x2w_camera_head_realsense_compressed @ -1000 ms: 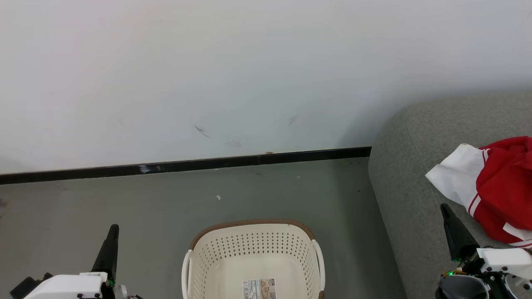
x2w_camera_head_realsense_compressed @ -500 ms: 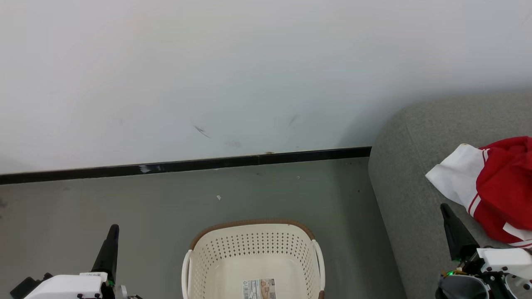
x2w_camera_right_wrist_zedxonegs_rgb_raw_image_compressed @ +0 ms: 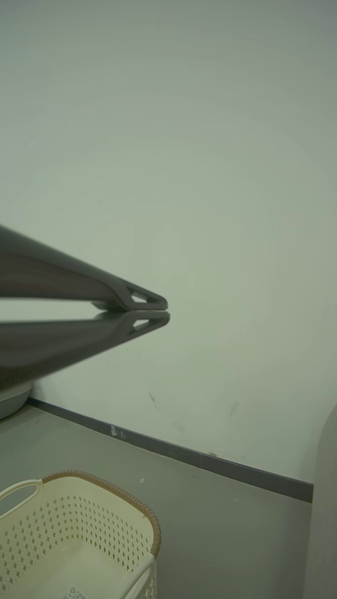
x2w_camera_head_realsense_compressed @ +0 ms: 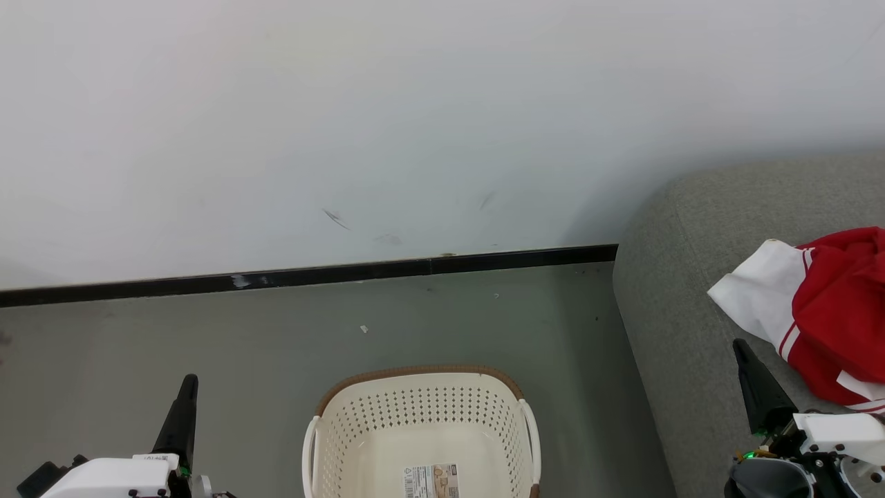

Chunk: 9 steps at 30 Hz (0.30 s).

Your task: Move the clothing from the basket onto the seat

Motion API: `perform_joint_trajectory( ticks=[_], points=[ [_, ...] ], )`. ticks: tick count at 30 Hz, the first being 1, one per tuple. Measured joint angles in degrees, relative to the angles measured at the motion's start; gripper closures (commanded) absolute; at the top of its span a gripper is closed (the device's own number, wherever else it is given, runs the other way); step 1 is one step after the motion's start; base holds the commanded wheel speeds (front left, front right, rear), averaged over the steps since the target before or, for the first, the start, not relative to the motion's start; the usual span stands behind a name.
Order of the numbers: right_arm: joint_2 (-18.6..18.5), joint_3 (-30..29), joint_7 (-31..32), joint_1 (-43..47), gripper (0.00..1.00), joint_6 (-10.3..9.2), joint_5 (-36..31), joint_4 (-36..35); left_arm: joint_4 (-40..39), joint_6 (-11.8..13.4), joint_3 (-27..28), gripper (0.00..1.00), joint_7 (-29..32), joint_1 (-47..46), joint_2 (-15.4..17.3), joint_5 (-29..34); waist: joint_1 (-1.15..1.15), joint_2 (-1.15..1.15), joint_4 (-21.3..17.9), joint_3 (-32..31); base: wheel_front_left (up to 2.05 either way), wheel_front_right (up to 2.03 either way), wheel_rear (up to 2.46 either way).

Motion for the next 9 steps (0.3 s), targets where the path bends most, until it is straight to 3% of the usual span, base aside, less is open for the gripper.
perform_joint_trajectory(
  ticks=[9],
  points=[
    [-0.01,0.0,0.0,0.0,1.0,0.0,0.0,0.0,0.03,0.0,0.0,1.0,0.0,0.0,0.0,0.0,0.0,0.0,0.0,0.0,0.0,0.0,0.0]
  ],
)
